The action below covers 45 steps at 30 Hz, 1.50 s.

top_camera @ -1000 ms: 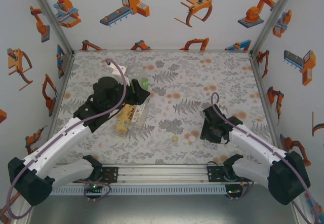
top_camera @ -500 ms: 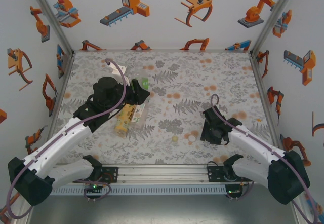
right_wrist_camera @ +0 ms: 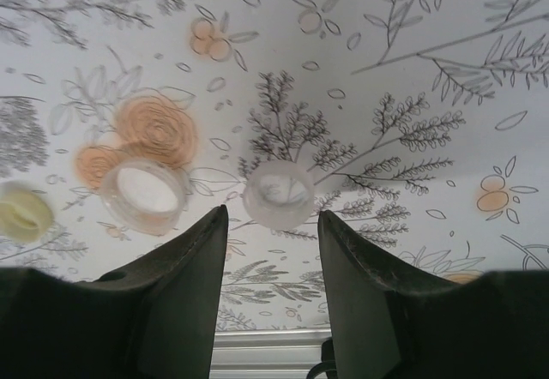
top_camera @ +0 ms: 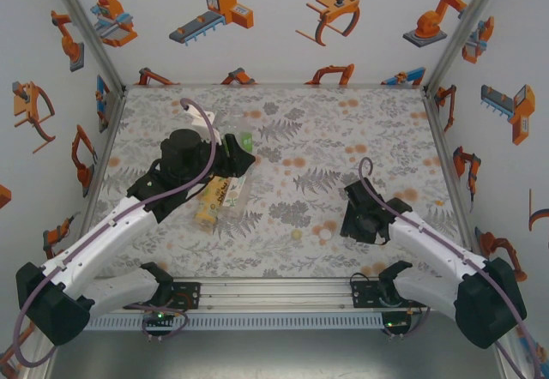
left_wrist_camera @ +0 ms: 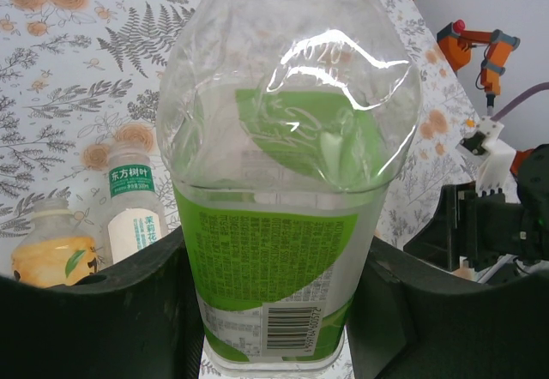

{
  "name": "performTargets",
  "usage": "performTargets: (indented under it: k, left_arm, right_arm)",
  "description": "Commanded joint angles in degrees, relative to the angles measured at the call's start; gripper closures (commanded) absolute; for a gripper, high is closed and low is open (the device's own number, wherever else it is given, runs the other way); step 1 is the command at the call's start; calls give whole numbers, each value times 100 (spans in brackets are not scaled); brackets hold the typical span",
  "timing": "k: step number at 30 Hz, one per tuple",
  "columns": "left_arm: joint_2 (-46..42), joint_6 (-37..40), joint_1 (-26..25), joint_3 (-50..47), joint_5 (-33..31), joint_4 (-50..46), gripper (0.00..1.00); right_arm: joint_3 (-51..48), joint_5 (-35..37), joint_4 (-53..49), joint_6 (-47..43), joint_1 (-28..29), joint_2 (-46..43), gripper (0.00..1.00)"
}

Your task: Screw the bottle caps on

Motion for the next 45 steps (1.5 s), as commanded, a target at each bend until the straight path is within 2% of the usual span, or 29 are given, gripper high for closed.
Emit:
performTargets:
  k: [1, 35, 45]
  left_arm:
    - [27, -77, 31, 66, 6, 104, 100]
    - [172, -112, 31, 102, 23, 67, 100]
    - [186, -112, 30, 91, 11, 41, 100]
  right_arm:
    - [200, 162, -148, -70, 33, -48, 55]
    - [-249, -68, 421, 23, 34, 399, 56]
    - [-327, -94, 475, 51, 33, 393, 73]
